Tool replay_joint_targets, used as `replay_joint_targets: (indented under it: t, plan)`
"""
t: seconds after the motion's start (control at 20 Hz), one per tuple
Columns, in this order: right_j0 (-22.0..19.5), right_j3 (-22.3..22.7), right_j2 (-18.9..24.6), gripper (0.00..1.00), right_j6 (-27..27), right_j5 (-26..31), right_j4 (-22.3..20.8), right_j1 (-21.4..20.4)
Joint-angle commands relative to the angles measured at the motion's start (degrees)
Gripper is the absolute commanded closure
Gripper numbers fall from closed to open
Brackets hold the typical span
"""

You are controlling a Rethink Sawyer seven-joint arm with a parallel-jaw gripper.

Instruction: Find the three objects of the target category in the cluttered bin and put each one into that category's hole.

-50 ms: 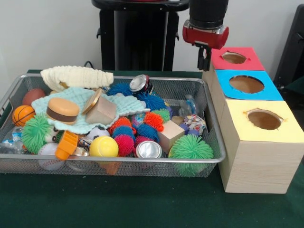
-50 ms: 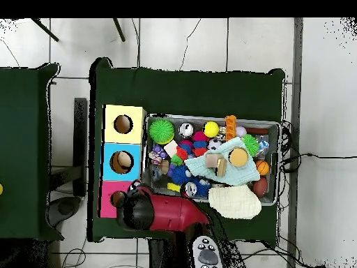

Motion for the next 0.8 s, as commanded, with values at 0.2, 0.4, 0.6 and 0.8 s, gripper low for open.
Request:
replay_joint_targets:
  t: [0.2,0.4,0.6,0.8]
  plan:
    - [6.02,-5.46,-2.82,1.0,13.25,8.76,6.33,0.9]
    - [8.88,-7.73,-5.51,1.0,13.83,9.91,7.63,1.98]
    - [9.29,-8.03,-5.68,1.0,12.72,2.33,8.85,7.28]
    - [7.6,-6.76,-3.71,1.0,12.21,-6.25,9.51,12.01]
